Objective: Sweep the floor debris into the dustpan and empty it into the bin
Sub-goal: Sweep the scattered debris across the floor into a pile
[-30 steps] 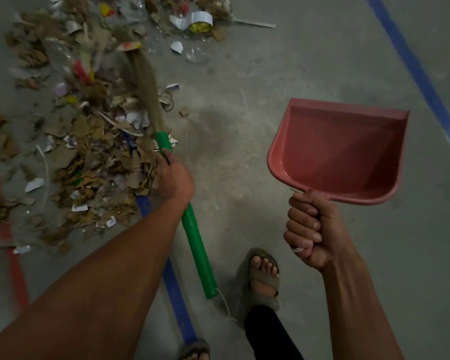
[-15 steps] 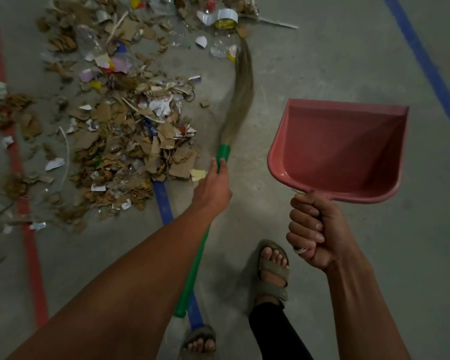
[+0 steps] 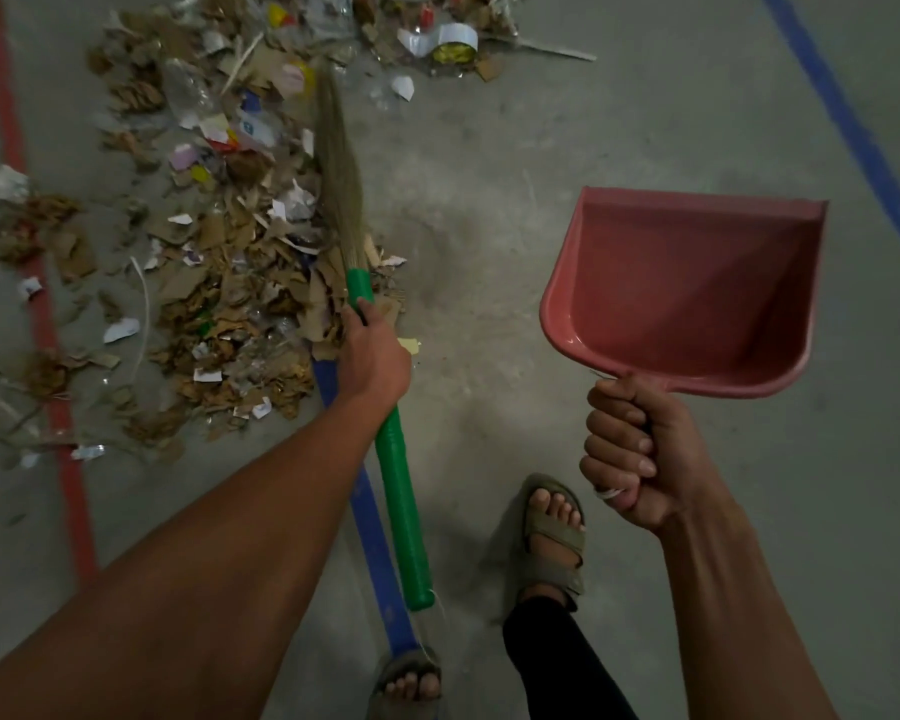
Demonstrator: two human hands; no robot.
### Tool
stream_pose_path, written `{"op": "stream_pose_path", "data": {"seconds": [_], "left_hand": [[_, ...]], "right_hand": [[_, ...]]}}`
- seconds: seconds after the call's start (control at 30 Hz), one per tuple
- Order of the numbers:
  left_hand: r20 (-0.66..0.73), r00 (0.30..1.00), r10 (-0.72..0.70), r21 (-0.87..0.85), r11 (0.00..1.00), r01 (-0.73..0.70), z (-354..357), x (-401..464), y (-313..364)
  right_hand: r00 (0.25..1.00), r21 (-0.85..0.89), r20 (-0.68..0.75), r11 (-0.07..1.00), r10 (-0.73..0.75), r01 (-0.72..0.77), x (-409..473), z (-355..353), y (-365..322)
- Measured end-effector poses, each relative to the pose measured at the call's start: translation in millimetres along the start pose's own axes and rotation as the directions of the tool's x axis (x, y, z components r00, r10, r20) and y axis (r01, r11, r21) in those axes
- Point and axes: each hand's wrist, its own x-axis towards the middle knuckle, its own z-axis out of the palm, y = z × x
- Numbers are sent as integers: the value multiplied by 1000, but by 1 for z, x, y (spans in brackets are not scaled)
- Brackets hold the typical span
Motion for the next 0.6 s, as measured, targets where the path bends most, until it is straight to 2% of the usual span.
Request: {"op": "stream_pose_path", "data": {"seconds": [0.1, 0.2, 0.4, 0.47, 0.53, 0.6], "left_hand": [[-20, 994, 103, 9, 995, -103, 6, -15, 17], [12, 963, 270, 28, 962, -270, 19, -32, 42], [206, 843, 496, 143, 837, -528, 48, -46, 90], [285, 826, 487, 187, 817, -546, 57, -45, 95], [345, 844, 410, 200, 847, -493, 61, -37, 91], [340, 880, 332, 178, 896, -406, 60, -27, 78]], "right_hand": [[1000, 4, 6, 1000, -21, 21, -1, 0, -8], [999, 24, -1, 999, -40, 40, -4, -5, -17], [997, 35, -50, 997, -64, 66, -6, -14, -24], [997, 36, -45, 998, -58, 60, -5, -16, -24], [998, 34, -37, 998, -50, 51, -4, -17, -25], [998, 30, -33, 998, -46, 47, -3, -18, -24]]}}
